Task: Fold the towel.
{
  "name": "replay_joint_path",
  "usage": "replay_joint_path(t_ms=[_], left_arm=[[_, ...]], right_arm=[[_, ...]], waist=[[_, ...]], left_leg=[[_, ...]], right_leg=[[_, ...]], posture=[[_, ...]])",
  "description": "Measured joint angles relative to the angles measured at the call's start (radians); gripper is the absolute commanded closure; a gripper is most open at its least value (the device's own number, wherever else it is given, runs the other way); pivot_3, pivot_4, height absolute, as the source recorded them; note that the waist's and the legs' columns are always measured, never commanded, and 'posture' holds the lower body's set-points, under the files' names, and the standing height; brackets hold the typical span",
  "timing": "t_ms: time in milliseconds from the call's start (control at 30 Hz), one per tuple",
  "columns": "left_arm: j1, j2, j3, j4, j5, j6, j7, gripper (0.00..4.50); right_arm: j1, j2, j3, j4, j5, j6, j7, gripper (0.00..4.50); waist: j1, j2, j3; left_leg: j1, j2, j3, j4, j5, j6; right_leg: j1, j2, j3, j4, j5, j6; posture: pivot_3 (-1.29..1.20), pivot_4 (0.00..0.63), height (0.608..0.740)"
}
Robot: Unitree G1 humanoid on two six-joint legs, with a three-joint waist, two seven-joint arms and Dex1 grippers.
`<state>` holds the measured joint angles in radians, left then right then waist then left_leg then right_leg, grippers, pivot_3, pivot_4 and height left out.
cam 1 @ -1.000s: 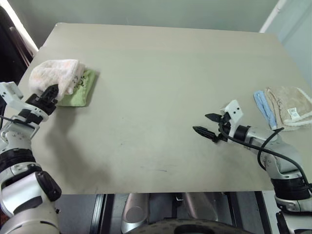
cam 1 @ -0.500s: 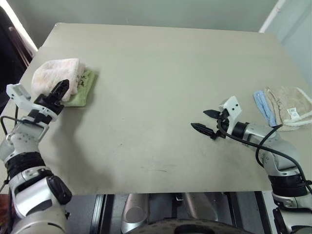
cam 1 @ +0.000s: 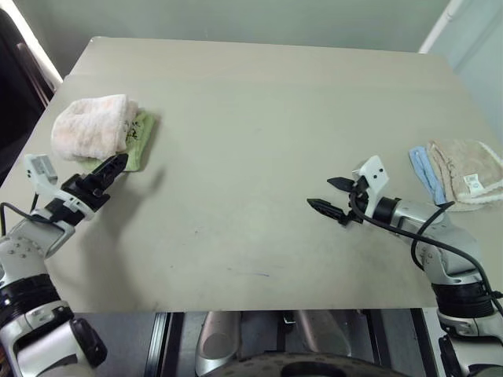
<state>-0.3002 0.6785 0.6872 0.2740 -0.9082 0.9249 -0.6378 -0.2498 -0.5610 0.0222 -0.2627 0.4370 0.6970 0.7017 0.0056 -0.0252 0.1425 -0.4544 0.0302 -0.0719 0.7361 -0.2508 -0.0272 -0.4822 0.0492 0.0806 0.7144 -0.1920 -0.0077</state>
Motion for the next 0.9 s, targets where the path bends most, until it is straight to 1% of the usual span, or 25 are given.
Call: replay_joint_path(t_ms=[133,233,333,400,500,633,733,833,900], left_arm=[[-0.001,-0.014,-0.005,-0.042,-0.044,0.012,-0.023,0.1],[0.047,-0.007,-0.09,-0.132,-0.032,-0.003,-0.123,0.1],[0.062,-0.05,-0.188,-0.201,0.038,-0.157,-0.235,0.1],[0.053,-0.064,-0.284,-0.228,0.105,-0.253,-0.3,0.1],[0.022,-0.079,-0.412,-0.236,0.213,-0.411,-0.387,0.1],[-0.013,-0.115,-0.524,-0.229,0.314,-0.6,-0.497,0.1],[-0.036,-0.15,-0.563,-0.206,0.346,-0.697,-0.552,0.1],[-0.036,-0.184,-0.575,-0.189,0.341,-0.716,-0.575,0.1],[-0.036,-0.187,-0.582,-0.189,0.338,-0.724,-0.597,0.1]], right_arm=[[0.005,0.002,-0.002,0.0,0.0,-0.017,0.0,0.0],[0.015,0.001,-0.009,-0.002,0.001,-0.019,-0.001,0.0],[0.018,0.005,-0.044,-0.006,0.019,-0.017,-0.004,0.0],[0.02,-0.002,-0.069,-0.023,0.033,-0.017,-0.004,0.0],[0.03,-0.012,-0.095,-0.033,0.04,-0.023,-0.002,0.0],[0.052,-0.015,-0.14,-0.067,0.071,-0.022,0.0,0.0],[0.073,-0.015,-0.176,-0.111,0.099,-0.015,-0.002,0.0],[0.109,-0.014,-0.196,-0.149,0.125,-0.01,-0.005,0.0],[0.133,-0.013,-0.205,-0.177,0.143,-0.006,-0.009,0.0]], waist=[[0.0,0.0,0.0],[0.0,0.0,0.0],[0.005,0.0,0.0],[0.007,0.0,0.0],[0.006,0.0,0.0],[0.006,0.0,0.0],[0.004,0.0,0.0],[0.002,0.0,0.0],[0.002,0.0,0.0]], left_leg=[[0.0,0.0,0.0,0.0,0.0,0.0],[0.0,0.0,0.0,0.0,-0.001,-0.001],[-0.001,0.0,-0.001,0.001,-0.001,-0.001],[0.0,0.0,-0.001,0.001,-0.001,-0.001],[-0.001,0.0,-0.001,0.001,-0.001,-0.001],[-0.001,0.0,-0.001,0.001,-0.001,0.0],[-0.001,0.0,-0.001,0.001,-0.001,0.0],[-0.001,0.0,-0.001,0.001,-0.001,0.0],[-0.001,0.0,-0.001,0.001,-0.001,0.0]], right_leg=[[0.0,0.0,0.0,0.0,0.0,-0.001],[0.0,0.0,0.0,0.0,0.0,-0.001],[0.0,0.0,0.0,0.0,0.0,0.0],[0.0,0.0,0.0,0.0,-0.004,0.005],[0.0,0.0,0.0,0.0,-0.004,0.005],[0.0,0.0,0.0,0.0,-0.004,0.006],[0.0,0.0,0.0,0.0,-0.004,0.006],[0.0,0.0,0.0,0.0,-0.004,0.007],[0.001,0.0,0.0,0.0,-0.004,0.007]], posture=[[0.0,0.15,0.697],[0.0,0.15,0.697],[0.0,0.15,0.697],[0.0,0.15,0.697],[0.0,0.15,0.697],[0.0,0.15,0.697],[0.0,0.15,0.697],[0.0,0.15,0.697],[0.0,0.15,0.697]])
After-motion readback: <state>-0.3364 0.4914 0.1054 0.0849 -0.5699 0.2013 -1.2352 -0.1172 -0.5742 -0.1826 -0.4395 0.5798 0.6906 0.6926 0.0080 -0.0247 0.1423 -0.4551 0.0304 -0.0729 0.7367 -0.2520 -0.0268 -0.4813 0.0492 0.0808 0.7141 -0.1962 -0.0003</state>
